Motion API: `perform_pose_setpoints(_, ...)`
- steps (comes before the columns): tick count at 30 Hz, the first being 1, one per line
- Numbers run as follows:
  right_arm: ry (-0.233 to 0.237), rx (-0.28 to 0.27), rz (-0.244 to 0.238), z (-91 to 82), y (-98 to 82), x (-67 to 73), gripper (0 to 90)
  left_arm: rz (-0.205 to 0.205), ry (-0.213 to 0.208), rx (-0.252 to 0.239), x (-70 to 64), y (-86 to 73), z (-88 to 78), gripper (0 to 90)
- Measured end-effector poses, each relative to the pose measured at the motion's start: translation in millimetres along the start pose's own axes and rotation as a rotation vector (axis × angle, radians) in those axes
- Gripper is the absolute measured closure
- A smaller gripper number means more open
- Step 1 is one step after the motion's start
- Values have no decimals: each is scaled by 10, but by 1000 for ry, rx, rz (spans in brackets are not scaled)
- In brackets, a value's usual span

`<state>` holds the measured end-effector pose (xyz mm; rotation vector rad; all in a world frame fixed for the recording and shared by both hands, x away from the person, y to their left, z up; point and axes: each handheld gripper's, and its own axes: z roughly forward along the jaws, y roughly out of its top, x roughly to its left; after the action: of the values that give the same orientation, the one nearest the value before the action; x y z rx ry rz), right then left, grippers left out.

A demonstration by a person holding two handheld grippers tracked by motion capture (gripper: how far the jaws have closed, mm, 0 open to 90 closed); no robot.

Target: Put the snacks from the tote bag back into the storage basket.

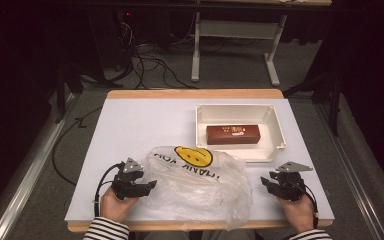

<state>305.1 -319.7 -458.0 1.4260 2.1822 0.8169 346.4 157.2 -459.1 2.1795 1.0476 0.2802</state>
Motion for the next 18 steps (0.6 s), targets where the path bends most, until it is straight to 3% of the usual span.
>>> perform_pose_setpoints(3,-15,7,-20,15,4,22,564,-2,2,4,3,-4,6,393)
perform_pose_setpoints(18,-15,14,13,55,-29,-67,492,-18,18,17,16,-14,45,391)
